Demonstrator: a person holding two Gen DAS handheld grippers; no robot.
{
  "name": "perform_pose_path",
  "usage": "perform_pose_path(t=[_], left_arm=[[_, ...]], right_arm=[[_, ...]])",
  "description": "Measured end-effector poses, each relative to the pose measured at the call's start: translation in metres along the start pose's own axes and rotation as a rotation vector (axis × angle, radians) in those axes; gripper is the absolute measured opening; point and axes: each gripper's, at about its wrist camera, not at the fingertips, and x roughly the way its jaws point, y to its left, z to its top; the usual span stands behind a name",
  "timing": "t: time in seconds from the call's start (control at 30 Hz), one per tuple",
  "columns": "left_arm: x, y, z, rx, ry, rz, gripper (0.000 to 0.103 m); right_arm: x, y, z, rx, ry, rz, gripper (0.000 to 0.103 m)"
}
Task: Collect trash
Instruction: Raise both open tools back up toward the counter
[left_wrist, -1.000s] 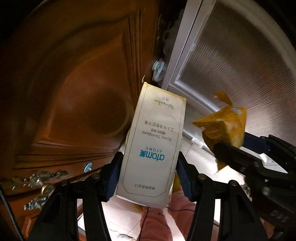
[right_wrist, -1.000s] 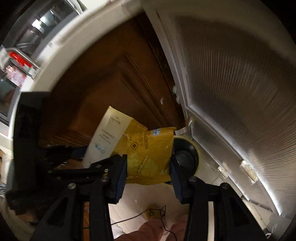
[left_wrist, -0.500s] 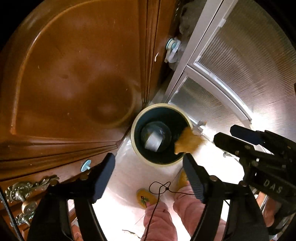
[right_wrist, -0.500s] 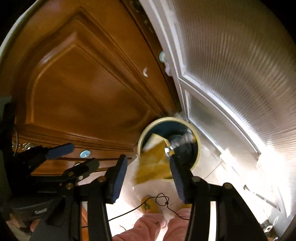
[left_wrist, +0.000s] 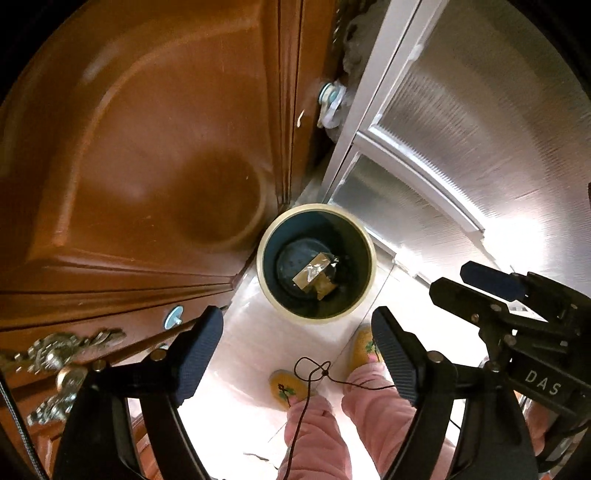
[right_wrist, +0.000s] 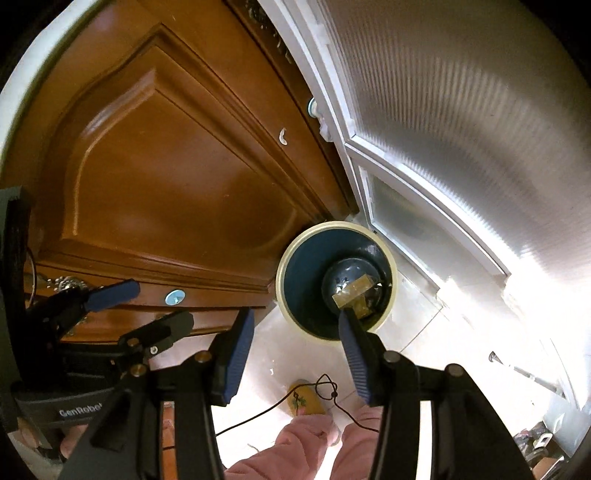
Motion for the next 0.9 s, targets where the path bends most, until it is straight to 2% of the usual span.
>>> perform_pose_path(t=[0.2, 0.43, 0.7, 0.9], left_arm=[[-0.051, -0.007, -0.005, 0.019, -0.024, -0.008, 0.081], [-0.145, -0.022, -0.008, 0.083, -0.109, -0.024, 0.081], [-0.270, -0.036, -0.004, 0.181, -0.279, -0.061, 0.081], [-0.333, -0.042, 0.005, 0.244, -0.384, -0.116, 0.081]], right_arm=[[-0.044, 0.014, -0.005, 0.008, -0.030, -0.004, 0.048], [-0.124, 0.037, -0.007, 0.038, -0.102, -0.013, 0.048], [-0.229, 0.069, -0.008, 0.034, -0.250, -0.053, 0.048], [-0.292, 0.084, -0.013, 0.059, -0.370, -0.095, 0.048]])
